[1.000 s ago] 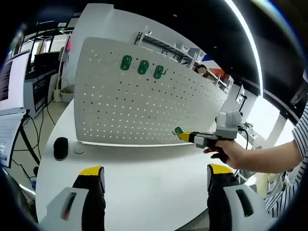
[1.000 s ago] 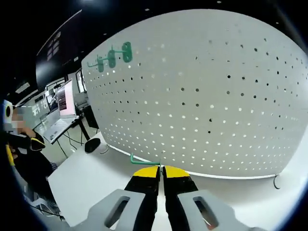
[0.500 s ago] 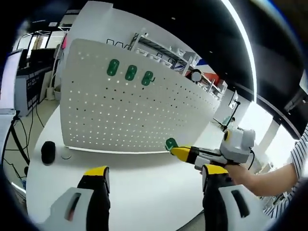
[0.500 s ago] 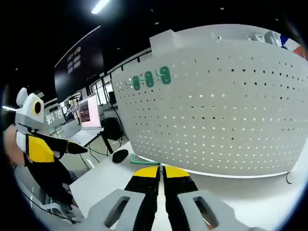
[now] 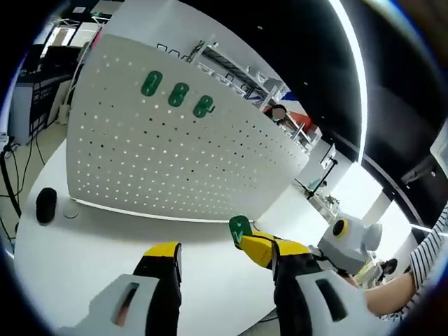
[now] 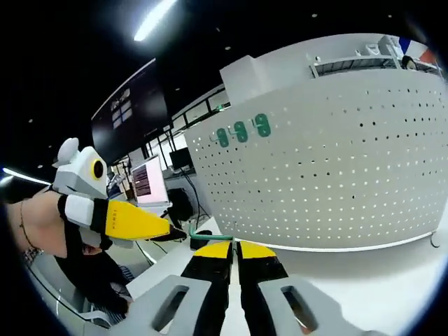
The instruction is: Insert the hook assembly into the mounting plate slot until the hook locks in place.
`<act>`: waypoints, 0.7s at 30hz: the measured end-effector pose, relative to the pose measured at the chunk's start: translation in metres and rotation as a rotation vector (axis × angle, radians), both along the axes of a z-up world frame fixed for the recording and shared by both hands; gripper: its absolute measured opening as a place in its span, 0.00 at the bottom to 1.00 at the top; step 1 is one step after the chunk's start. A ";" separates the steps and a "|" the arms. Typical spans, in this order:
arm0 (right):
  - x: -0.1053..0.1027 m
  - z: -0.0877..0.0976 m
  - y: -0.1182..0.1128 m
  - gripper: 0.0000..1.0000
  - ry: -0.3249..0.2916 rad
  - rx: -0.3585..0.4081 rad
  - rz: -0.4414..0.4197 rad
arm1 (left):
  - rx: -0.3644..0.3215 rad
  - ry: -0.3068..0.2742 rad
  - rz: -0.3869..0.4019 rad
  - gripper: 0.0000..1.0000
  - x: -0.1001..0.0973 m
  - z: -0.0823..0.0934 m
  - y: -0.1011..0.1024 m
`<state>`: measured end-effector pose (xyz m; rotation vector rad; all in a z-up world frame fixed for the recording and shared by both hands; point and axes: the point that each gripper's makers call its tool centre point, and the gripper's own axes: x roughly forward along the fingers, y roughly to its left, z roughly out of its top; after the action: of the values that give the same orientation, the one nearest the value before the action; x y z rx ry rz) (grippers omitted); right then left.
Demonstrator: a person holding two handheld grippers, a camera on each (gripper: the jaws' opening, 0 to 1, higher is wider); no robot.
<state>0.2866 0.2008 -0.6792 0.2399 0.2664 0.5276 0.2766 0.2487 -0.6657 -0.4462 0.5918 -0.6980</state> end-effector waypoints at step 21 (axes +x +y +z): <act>-0.009 0.026 0.015 0.00 -0.074 0.071 0.030 | -0.079 -0.017 -0.016 0.20 0.003 0.013 -0.012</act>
<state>0.2775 0.2153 -0.6534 0.2846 0.1794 0.5746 0.2795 0.2365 -0.6523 -0.5088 0.5538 -0.7420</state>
